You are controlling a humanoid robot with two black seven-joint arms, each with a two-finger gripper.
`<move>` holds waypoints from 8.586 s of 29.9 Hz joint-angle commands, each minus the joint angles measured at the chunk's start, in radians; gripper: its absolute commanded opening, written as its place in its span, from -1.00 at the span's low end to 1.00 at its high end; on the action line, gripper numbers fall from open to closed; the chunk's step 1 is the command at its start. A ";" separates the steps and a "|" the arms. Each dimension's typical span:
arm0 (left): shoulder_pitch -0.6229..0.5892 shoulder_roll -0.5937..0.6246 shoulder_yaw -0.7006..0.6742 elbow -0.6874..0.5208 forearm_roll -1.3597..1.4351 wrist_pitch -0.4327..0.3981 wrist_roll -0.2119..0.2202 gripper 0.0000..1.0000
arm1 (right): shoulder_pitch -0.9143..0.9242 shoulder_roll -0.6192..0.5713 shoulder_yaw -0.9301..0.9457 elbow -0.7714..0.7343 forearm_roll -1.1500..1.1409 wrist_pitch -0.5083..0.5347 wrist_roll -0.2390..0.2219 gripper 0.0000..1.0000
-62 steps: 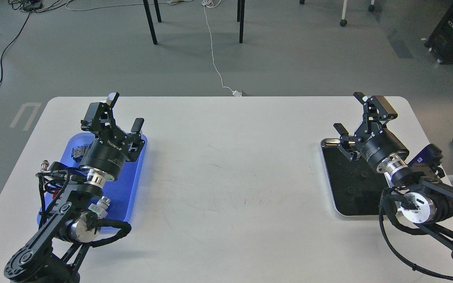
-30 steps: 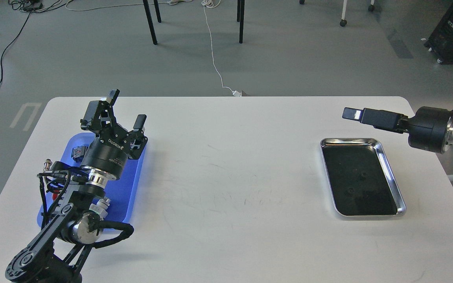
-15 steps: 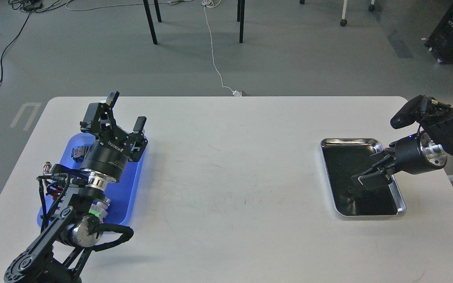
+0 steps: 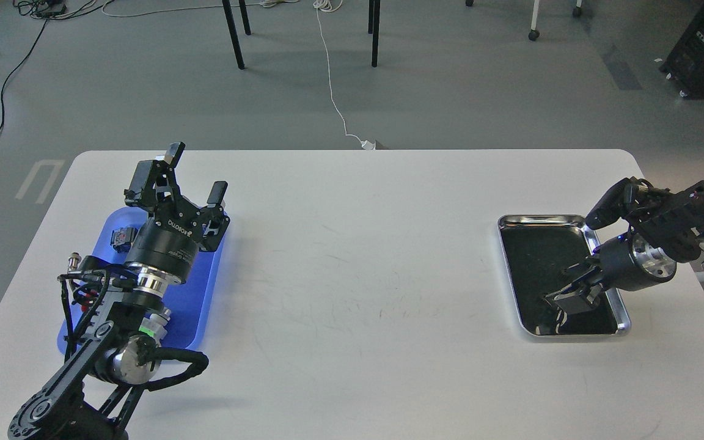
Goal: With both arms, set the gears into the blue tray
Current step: 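Grasp the small black part on the mat with the right gripper, then carry the black part to the table center and release it, then raise the right gripper back above the metal tray, then reach the left gripper from the blue tray toward the black part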
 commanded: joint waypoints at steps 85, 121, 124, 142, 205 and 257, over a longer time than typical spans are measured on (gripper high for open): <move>0.035 0.019 -0.004 -0.046 0.001 0.003 0.000 0.96 | 0.088 0.519 -0.023 0.026 0.429 -0.264 0.000 -0.73; 0.069 0.034 -0.012 -0.063 0.002 -0.001 0.000 0.96 | -0.056 0.624 -0.081 -0.139 0.434 -0.359 0.000 -0.37; 0.069 0.033 -0.012 -0.063 0.004 0.001 0.000 0.96 | -0.056 0.624 -0.078 -0.142 0.437 -0.359 0.000 0.36; 0.068 0.037 -0.009 -0.063 0.002 0.001 0.001 0.96 | -0.068 0.313 0.253 -0.011 0.671 -0.384 0.000 0.93; -0.362 0.223 0.387 -0.153 0.675 -0.215 -0.078 0.96 | -0.736 -0.096 1.172 0.091 1.589 0.024 0.000 0.93; -0.904 0.020 1.176 0.443 1.412 -0.165 -0.110 0.32 | -0.797 -0.094 1.171 0.082 1.588 0.037 0.000 0.93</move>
